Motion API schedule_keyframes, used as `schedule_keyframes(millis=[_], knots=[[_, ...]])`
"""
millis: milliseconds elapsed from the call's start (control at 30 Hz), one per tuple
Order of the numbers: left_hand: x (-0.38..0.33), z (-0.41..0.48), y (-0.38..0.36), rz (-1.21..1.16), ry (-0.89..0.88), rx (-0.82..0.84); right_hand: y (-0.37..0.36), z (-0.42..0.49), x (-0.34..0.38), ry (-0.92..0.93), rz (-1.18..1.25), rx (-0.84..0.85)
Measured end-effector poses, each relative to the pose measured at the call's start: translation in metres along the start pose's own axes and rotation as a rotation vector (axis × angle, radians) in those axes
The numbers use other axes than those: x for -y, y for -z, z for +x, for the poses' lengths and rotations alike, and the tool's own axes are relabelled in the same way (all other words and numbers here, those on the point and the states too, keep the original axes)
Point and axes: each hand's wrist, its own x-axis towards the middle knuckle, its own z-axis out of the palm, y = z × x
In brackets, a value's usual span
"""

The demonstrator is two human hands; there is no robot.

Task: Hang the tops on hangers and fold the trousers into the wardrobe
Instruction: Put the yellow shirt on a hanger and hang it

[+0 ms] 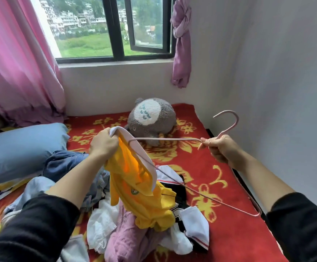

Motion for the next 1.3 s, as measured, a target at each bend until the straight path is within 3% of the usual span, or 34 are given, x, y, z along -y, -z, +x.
schedule_keyframes(millis=[100, 267, 433, 500, 600, 667, 733, 800, 1000, 1067, 1167, 1300], knots=[[0.000, -0.004, 0.002, 0.083, -0.075, -0.003, -0.019, -0.003, -0.005, 0.018, -0.105, 0.037], [-0.029, -0.030, -0.005, 0.103, -0.295, 0.014, -0.087, 0.011, -0.001, 0.201, -0.258, -0.078], [-0.045, -0.048, -0.005, 0.023, -0.444, 0.039, -0.140, 0.020, -0.007, 0.170, -0.348, -0.178], [-0.041, -0.048, 0.001, 0.039, -0.457, 0.106, -0.144, 0.019, -0.007, 0.157, -0.275, -0.192], [-0.030, -0.049, 0.009, 0.032, -0.392, 0.360, -0.137, 0.025, -0.008, 0.132, -0.294, -0.148], [-0.023, -0.048, 0.009, 0.121, -0.386, 0.317, -0.132, 0.026, -0.005, 0.121, -0.329, -0.145], [-0.018, -0.046, 0.004, 0.289, -0.456, 0.211, -0.134, 0.022, 0.001, 0.132, -0.317, -0.098], [-0.018, -0.046, -0.005, 0.327, -0.512, 0.255, -0.140, 0.015, 0.006, 0.129, -0.245, -0.012], [-0.016, -0.051, -0.009, -0.027, -0.489, 0.186, -0.116, 0.009, 0.004, -0.116, 0.199, 0.366], [-0.016, -0.055, -0.004, -0.108, -0.496, 0.223, -0.100, 0.012, -0.009, -0.181, 0.098, 0.430], [-0.020, -0.060, 0.002, -0.197, -0.514, 0.339, -0.106, 0.016, -0.028, -0.157, -0.298, 0.439], [-0.020, -0.063, 0.003, -0.223, -0.584, 0.334, -0.115, 0.029, -0.054, -0.040, -0.678, 0.251]])
